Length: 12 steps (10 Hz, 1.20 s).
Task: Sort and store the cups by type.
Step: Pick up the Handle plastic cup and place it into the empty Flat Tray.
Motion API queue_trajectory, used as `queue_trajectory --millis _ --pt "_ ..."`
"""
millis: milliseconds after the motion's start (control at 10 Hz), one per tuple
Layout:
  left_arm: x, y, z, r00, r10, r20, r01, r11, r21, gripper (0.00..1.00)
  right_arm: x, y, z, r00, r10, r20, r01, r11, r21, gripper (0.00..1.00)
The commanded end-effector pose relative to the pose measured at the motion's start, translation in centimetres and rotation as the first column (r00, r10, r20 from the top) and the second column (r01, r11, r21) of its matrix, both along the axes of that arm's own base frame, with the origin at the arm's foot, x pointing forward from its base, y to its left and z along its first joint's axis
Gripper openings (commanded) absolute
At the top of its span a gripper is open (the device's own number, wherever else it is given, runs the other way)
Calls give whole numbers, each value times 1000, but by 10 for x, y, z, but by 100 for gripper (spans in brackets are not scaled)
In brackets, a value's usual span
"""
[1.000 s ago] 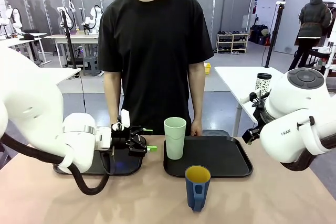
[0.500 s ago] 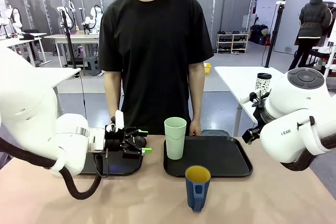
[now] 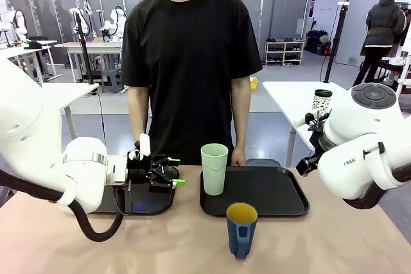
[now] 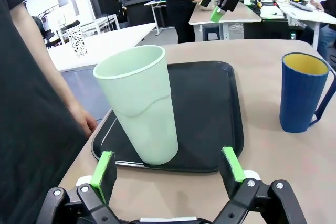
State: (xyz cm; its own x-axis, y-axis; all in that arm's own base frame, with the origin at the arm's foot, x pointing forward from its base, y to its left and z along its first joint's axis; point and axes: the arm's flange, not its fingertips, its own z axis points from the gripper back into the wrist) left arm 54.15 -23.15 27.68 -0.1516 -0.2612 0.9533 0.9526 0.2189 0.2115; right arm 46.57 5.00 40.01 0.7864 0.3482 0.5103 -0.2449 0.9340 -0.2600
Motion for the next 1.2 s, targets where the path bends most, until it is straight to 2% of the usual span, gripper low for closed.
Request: queue_trajectory --millis 0,400,600,800,900,1100 --pt "1 -3 -3 1000 0 18 0 1000 12 100 1 0 0 1000 1 2 -1 1000 2 100" --pt "0 -2 -1 1000 -4 1 4 1000 3 100 1 0 0 1000 1 2 -1 1000 2 100" --pt "-25 27 25 999 -41 30 35 984 176 100 1 0 0 1000 1 2 -1 1000 2 100" --pt "-53 63 49 999 -48 1 46 948 314 100 1 0 0 1000 1 2 -1 1000 2 100" --pt "-66 83 62 1000 -7 17 -1 917 398 100 1 0 0 1000 1 2 -1 1000 2 100" --pt "-78 116 81 999 31 17 -35 874 485 100 1 0 0 1000 1 2 -1 1000 2 100"
